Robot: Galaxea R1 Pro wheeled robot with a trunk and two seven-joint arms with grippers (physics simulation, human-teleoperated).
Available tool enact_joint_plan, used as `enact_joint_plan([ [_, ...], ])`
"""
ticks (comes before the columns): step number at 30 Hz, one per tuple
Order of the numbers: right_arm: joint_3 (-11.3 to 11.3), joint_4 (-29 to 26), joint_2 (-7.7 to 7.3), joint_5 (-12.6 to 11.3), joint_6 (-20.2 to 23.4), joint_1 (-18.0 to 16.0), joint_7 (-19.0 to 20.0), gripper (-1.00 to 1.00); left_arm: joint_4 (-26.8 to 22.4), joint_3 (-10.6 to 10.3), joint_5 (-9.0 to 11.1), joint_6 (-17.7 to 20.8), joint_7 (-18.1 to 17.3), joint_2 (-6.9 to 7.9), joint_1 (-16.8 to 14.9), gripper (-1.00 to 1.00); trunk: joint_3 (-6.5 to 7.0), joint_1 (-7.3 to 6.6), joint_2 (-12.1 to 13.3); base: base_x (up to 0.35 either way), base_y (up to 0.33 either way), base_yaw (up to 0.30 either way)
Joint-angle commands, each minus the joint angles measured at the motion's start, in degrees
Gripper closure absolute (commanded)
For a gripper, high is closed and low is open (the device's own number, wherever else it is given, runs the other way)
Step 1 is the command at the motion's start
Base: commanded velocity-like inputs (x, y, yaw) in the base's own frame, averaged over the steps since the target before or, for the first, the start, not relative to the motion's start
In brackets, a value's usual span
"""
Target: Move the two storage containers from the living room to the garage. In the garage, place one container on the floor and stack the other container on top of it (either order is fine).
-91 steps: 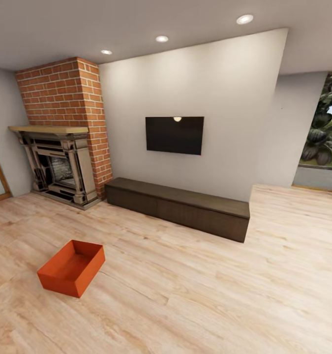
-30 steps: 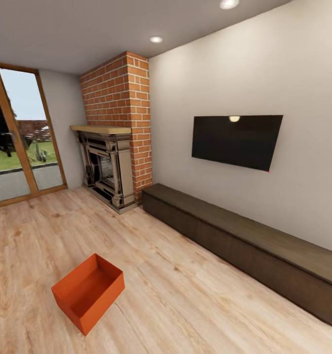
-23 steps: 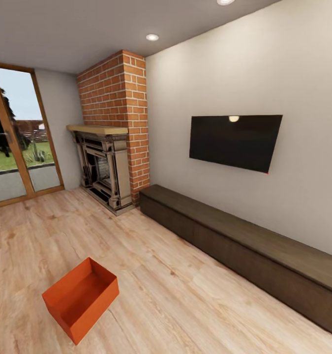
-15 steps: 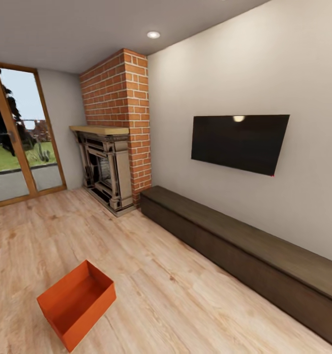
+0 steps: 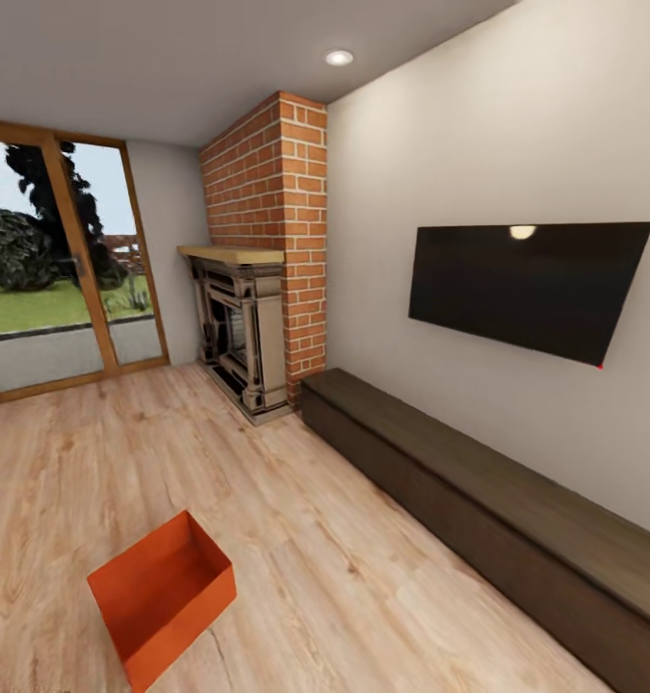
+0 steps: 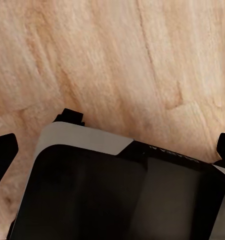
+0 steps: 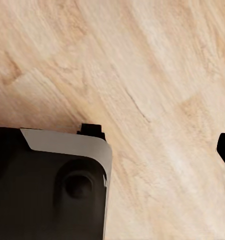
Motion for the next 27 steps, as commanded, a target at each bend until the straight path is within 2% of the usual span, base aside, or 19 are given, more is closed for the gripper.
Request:
enact_joint_plan([
  [1,0.44,0.18,0.01,-0.2,-0.34,-0.07,-0.13,-1.0,0.07,0.42,0.11,-0.16,-0.09,-0.01,-0.06,-1.0,-0.07,0.03,-0.04,0.285,-0.232,0.272],
  [13,0.44,0.18,0.01,-0.2,-0.41,-0.07,-0.17,-1.0,0.01,0.48,0.16,-0.31,-0.07,0.04,-0.06,-1.0,-0.07,0.03,-0.04,0.277,-0.206,0.272],
  [27,0.44,0.18,0.01,-0.2,-0.5,-0.07,-0.17,-1.0,-0.01,0.5,0.19,-0.42,-0.07,0.16,-0.06,-1.0,-0.07,0.03,-0.04,0.025,-0.01,0.272],
])
